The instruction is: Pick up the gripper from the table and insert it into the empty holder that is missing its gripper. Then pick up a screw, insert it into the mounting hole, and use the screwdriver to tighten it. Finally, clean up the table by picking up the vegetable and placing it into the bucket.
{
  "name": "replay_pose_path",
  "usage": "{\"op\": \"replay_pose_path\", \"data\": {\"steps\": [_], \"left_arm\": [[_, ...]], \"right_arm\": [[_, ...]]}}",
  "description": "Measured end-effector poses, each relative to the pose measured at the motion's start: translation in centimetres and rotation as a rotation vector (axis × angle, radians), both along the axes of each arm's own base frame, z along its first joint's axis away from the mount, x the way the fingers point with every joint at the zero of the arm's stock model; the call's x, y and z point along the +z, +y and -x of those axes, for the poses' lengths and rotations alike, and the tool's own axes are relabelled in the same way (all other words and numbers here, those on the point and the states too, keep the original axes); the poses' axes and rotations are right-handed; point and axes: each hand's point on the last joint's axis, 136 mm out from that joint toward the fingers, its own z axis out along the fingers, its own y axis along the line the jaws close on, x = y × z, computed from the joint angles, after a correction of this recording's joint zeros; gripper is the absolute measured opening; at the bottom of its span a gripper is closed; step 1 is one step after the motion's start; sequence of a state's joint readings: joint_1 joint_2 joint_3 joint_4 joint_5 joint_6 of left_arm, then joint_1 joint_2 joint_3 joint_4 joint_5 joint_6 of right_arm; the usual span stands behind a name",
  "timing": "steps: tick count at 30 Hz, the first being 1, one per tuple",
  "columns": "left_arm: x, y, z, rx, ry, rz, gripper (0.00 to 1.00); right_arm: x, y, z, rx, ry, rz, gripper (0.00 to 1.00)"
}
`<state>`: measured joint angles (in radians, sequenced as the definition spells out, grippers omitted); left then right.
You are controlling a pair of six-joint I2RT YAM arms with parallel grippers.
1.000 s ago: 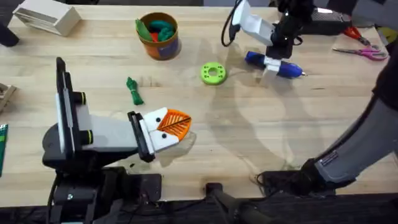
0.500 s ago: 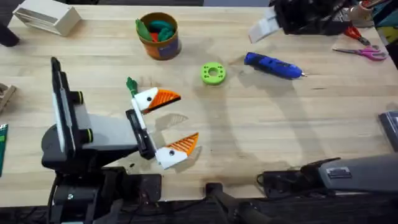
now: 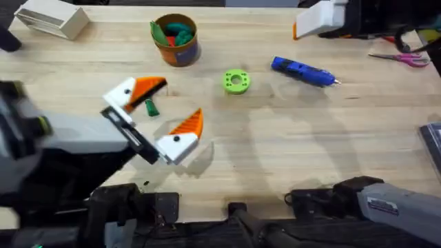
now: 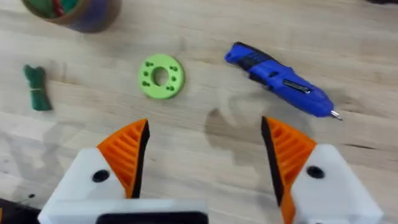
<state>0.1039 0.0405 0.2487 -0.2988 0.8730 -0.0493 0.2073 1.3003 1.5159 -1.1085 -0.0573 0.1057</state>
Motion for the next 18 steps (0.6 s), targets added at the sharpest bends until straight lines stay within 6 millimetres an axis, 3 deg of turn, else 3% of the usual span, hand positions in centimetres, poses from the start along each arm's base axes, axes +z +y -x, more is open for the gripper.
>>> {"op": "replay_pose_path", "data": {"steps": [6,8,13,18], "left_arm": [[2.5,1.7,-1.2,0.115,0.105,-0.036,0.983],[2.8,3.0,-2.7,0.177,0.303,-0.088,0.985],[2.0,4.7,-3.9,0.247,0.461,-0.172,0.985],[2.9,6.2,-5.5,0.312,0.488,-0.240,0.985]], "right_arm": [[-3.0,0.3,2.2,-0.010,0.041,-0.055,0.978],[-5.2,-0.6,5.7,-0.028,0.060,-0.064,0.976],[-6.1,-2.1,8.1,-0.072,0.028,-0.072,0.978],[-6.5,-3.6,9.3,-0.131,0.001,-0.077,0.978]]}}
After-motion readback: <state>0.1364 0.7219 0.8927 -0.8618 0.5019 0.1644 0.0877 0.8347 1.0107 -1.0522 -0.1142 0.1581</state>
